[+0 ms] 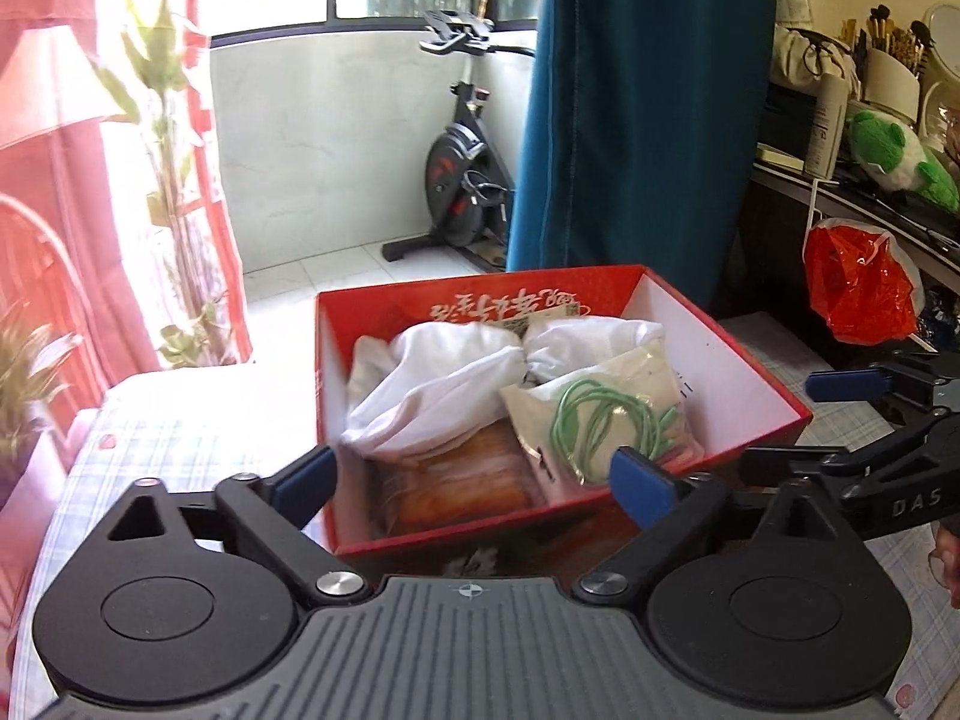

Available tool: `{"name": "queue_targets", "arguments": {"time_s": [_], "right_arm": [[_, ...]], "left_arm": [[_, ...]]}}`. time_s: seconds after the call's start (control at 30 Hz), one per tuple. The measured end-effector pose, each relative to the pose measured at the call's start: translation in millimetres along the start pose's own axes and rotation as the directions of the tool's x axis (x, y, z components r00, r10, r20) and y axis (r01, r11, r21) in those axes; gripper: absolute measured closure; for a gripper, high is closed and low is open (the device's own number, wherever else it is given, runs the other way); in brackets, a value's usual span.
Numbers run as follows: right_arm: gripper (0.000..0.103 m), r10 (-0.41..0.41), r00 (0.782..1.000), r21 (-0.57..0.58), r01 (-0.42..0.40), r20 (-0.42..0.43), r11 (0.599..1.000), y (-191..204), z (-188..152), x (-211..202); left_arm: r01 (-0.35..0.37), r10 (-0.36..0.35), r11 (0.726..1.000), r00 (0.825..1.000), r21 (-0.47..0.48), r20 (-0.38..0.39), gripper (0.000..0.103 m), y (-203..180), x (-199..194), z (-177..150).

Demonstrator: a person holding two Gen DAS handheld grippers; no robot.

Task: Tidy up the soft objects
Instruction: 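Open the left gripper and withdraw it from the box, then grasp the black glove with the left gripper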

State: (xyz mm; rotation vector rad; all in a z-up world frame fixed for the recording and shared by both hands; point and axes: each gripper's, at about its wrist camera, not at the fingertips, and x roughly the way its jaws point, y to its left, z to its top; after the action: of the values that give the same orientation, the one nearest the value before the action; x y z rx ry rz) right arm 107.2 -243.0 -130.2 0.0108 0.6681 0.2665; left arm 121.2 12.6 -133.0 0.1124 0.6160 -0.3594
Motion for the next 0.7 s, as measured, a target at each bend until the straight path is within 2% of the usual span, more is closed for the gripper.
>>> {"name": "queue_targets", "arguments": {"time_s": [0.2,0.53,0.7], "right_arm": [[0.0,0.001,1.0,0.027,-0.001,0.02,1.0,3.4,-10.6,-11.4],[0.0,0.009,1.0,0.022,-0.009,0.025,1.0,16.4,-41.5,-21.1],[0.0,0.01,1.0,0.027,-0.011,0.014,1.0,23.1,-62.4,-21.3]], "left_arm": [[-0.015,0.015,1.0,1.0,-0.006,0.018,0.0,3.7,-22.4,-20.8],[-0.075,0.074,0.993,0.997,-0.096,-0.017,0.0,9.8,-39.1,-57.4],[-0.066,0.064,0.99,0.998,-0.127,-0.025,0.0,10.1,-43.6,-77.4]]}}
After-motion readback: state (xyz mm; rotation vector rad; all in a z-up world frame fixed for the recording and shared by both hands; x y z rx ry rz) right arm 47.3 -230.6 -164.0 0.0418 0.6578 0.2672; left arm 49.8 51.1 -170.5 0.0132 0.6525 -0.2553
